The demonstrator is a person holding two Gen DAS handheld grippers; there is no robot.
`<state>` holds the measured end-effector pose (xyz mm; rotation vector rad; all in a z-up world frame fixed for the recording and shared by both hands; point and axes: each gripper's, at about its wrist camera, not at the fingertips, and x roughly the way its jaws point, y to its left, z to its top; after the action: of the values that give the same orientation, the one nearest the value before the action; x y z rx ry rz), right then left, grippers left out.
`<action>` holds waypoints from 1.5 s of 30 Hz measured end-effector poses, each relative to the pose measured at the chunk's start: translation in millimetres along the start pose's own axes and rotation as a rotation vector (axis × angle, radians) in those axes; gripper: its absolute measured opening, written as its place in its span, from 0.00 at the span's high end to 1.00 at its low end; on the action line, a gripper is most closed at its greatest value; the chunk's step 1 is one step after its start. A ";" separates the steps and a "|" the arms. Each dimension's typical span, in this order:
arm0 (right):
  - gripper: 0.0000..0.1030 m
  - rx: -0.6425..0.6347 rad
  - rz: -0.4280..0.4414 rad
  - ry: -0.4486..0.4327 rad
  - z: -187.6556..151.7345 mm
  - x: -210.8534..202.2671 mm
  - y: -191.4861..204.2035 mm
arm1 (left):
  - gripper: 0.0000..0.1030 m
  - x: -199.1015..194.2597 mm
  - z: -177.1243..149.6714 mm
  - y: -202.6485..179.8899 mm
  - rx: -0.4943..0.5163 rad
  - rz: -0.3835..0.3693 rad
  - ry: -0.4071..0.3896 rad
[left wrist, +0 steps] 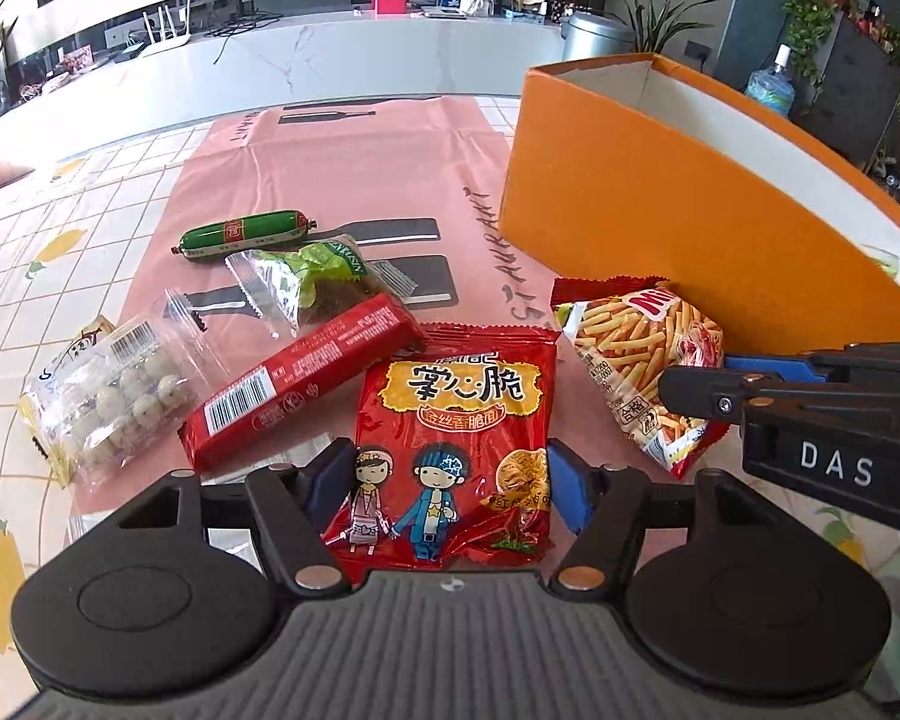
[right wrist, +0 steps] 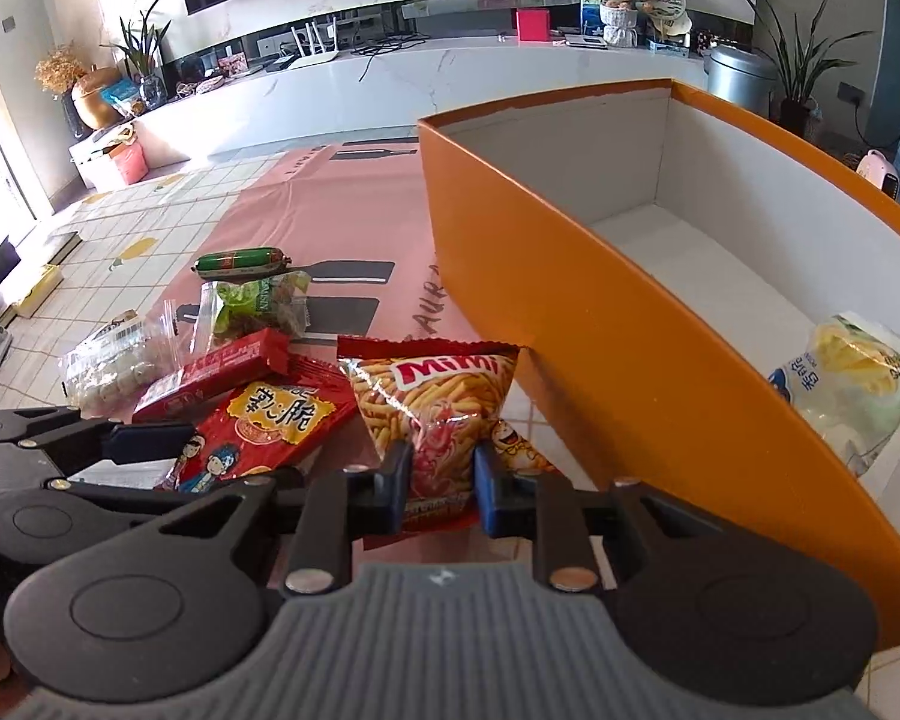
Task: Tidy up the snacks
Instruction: 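Grasp the red chip bag with the left tool while the right tool grasps the Mimi bag, then carry both bags into the orange box and open both tools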
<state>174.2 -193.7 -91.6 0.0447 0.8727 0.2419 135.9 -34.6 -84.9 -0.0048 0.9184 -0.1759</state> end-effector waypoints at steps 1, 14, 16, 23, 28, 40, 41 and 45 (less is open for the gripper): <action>0.82 0.012 0.001 -0.001 -1.4 -5.7 -0.1 | 0.25 -4.9 -1.3 0.5 -0.005 -0.010 -0.004; 0.82 0.037 -0.003 -0.067 -9.8 -78.4 2.0 | 0.25 -71.8 -1.2 -4.8 -0.019 -0.081 -0.100; 0.82 0.025 -0.007 -0.088 -6.6 -91.4 2.1 | 0.25 -83.4 2.6 -6.1 -0.018 -0.085 -0.129; 0.83 -0.037 -0.042 -0.165 13.7 -133.1 -2.6 | 0.25 -107.7 30.6 -13.2 -0.001 -0.125 -0.218; 0.83 -0.036 -0.081 -0.197 32.4 -154.2 -21.9 | 0.25 -115.5 54.5 -30.0 0.055 -0.164 -0.264; 0.83 -0.001 -0.172 -0.136 72.5 -151.4 -94.0 | 0.25 -74.9 118.9 -78.9 0.207 -0.324 -0.208; 0.83 0.009 -0.171 -0.120 75.0 -146.9 -101.1 | 0.25 -68.5 123.8 -82.1 0.222 -0.330 -0.191; 0.83 0.044 -0.160 -0.045 81.0 -122.9 -125.8 | 0.25 -39.2 140.0 -95.3 0.291 -0.340 -0.124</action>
<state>184.4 -339.2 35.8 0.0212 0.8319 0.0717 209.2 -132.5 38.8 0.0972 0.7563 -0.6182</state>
